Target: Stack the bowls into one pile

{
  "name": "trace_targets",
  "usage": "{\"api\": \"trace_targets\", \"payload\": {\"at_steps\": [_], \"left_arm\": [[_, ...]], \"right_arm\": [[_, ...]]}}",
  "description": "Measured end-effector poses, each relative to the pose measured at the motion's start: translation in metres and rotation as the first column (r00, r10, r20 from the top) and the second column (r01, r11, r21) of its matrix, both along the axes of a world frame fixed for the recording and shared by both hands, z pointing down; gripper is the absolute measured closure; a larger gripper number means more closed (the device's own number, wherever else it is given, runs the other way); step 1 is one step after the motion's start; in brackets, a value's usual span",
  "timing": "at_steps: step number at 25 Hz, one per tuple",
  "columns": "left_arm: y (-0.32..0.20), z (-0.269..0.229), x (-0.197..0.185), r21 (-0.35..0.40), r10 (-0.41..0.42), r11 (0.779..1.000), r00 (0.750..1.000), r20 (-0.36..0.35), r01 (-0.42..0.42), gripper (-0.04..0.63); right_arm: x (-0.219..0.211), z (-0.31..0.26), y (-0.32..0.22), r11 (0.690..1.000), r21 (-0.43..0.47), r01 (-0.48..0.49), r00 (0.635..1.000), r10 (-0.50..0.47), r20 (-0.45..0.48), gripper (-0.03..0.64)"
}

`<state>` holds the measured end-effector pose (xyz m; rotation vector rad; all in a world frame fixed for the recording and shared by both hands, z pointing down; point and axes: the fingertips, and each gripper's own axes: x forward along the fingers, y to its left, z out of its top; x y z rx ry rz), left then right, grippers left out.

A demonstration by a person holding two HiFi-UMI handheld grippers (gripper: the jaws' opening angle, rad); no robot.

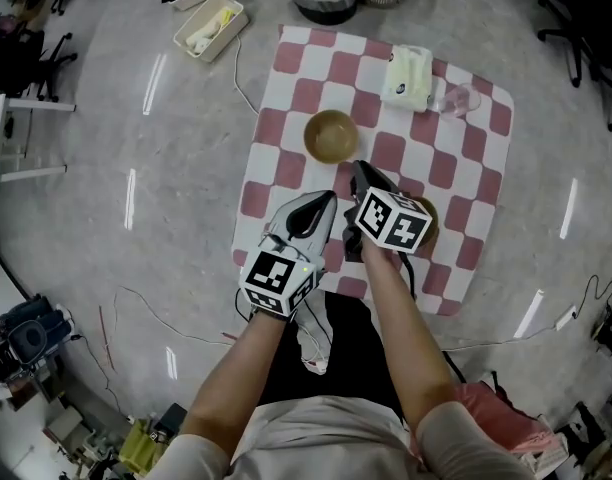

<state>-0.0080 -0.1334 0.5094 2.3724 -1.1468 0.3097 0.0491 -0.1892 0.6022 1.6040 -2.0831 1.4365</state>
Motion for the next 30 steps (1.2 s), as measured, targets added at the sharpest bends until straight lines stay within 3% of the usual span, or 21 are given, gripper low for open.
{"api": "trace_targets", "payload": {"at_steps": [5,16,20,30], "left_arm": [[-0.001,0.008,-0.007,-0.013,-0.022,1.0,1.0,0.009,0.022,0.589],[0.005,0.014,-0.029,-0.028,-0.066,0.997,0.997,0.028,0.067,0.589],[0.008,0.01,-0.034,-0.023,-0.071,0.997,0.997,0.03,0.072,0.589],[0.029,-0.023,-0.051,0.018,-0.019,1.0,1.0,0.012,0.018,0.589]], "right_arm": [[-0.005,0.026,-0.011,0.998,-0.054,-0.019,0.999,0.02,0.034,0.558],[-0.011,0.053,-0.032,0.99,-0.134,-0.047,0.998,0.053,0.04,0.561],[-0.006,0.06,-0.032,0.982,-0.176,-0.07,0.996,0.08,0.047,0.592],[-0.01,0.008,0.002,0.988,-0.141,-0.069,0.997,0.074,0.028,0.592]]}}
